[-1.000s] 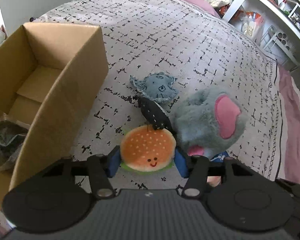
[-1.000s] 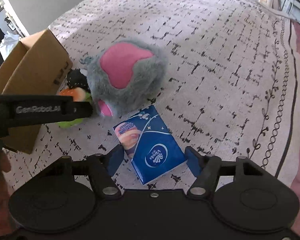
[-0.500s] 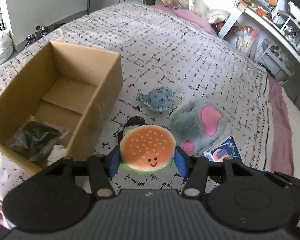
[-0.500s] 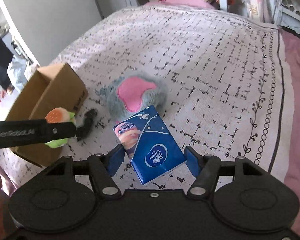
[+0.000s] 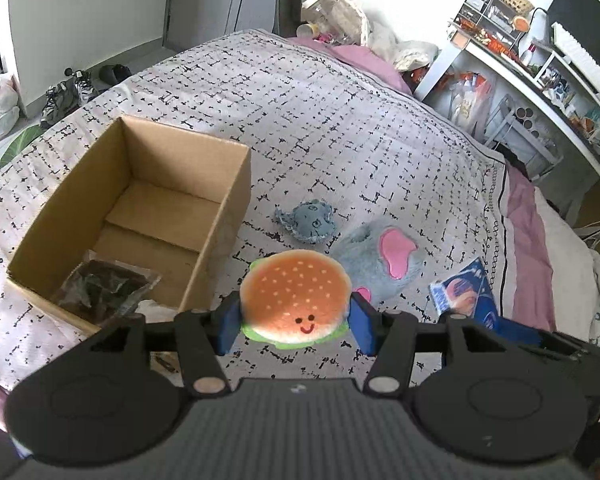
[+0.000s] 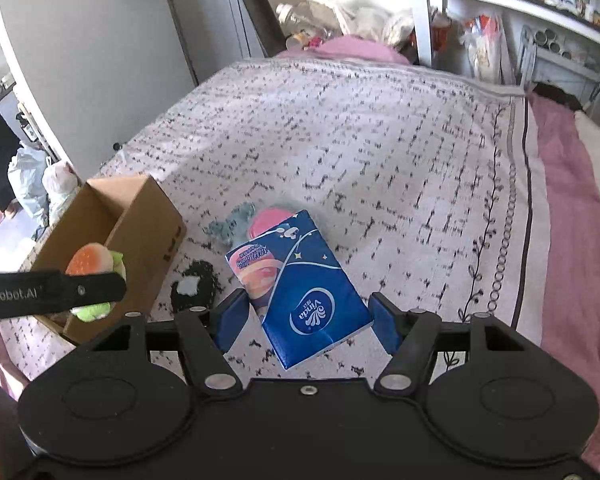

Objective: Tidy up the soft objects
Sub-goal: 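Grasp the blue tissue pack with the right gripper while the left lifts the hamburger, then carry the hamburger into the box with the left gripper and release it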

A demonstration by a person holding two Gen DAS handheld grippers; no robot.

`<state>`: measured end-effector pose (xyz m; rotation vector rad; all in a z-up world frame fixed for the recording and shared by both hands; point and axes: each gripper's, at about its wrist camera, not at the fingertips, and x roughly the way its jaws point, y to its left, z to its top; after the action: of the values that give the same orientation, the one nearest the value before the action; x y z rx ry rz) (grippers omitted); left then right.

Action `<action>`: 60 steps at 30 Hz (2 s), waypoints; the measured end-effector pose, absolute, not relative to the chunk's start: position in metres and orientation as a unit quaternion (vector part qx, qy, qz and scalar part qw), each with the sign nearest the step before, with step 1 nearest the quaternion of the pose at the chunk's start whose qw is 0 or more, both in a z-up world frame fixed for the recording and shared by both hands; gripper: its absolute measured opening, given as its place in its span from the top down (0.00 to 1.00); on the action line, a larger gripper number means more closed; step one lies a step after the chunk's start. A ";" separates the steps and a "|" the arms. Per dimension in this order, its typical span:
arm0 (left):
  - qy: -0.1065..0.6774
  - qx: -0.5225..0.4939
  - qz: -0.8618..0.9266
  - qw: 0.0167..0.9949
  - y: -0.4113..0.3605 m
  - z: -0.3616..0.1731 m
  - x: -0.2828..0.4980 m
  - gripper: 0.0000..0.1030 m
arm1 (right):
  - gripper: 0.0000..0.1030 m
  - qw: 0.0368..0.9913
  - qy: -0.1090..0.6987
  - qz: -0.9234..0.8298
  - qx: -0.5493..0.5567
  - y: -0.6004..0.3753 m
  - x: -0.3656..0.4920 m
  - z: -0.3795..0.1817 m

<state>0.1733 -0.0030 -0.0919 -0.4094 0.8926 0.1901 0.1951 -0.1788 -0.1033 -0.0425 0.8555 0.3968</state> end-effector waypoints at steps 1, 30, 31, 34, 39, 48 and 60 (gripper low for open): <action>0.427 -0.198 0.091 0.878 -0.001 -0.091 0.173 0.46 | 0.38 0.893 0.408 0.190 -0.020 -0.177 0.195 -0.099; 0.403 -0.224 0.109 0.881 0.082 -0.077 0.162 0.46 | 0.38 0.901 0.380 0.207 -0.023 -0.097 0.179 -0.055; 0.403 -0.225 0.111 0.880 0.085 -0.078 0.162 0.46 | 0.38 0.900 0.381 0.209 -0.024 -0.093 0.180 -0.055; 0.406 -0.227 0.117 0.878 0.097 -0.082 0.163 0.46 | 0.38 0.898 0.385 0.212 -0.029 -0.081 0.181 -0.056; 0.414 -0.233 0.125 0.871 0.117 -0.092 0.167 0.46 | 0.38 0.895 0.389 0.216 -0.036 -0.062 0.183 -0.057; 0.421 -0.239 0.141 0.864 0.150 -0.102 0.177 0.46 | 0.38 0.887 0.397 0.230 -0.051 -0.026 0.185 -0.057; 0.430 -0.264 0.139 0.852 0.176 -0.104 0.173 0.40 | 0.38 0.872 0.411 0.255 -0.075 0.020 0.186 -0.061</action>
<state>0.1735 0.1763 -0.1043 -0.5566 0.9043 0.2931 0.1855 0.0196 -0.0615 -0.1557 0.8598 0.5324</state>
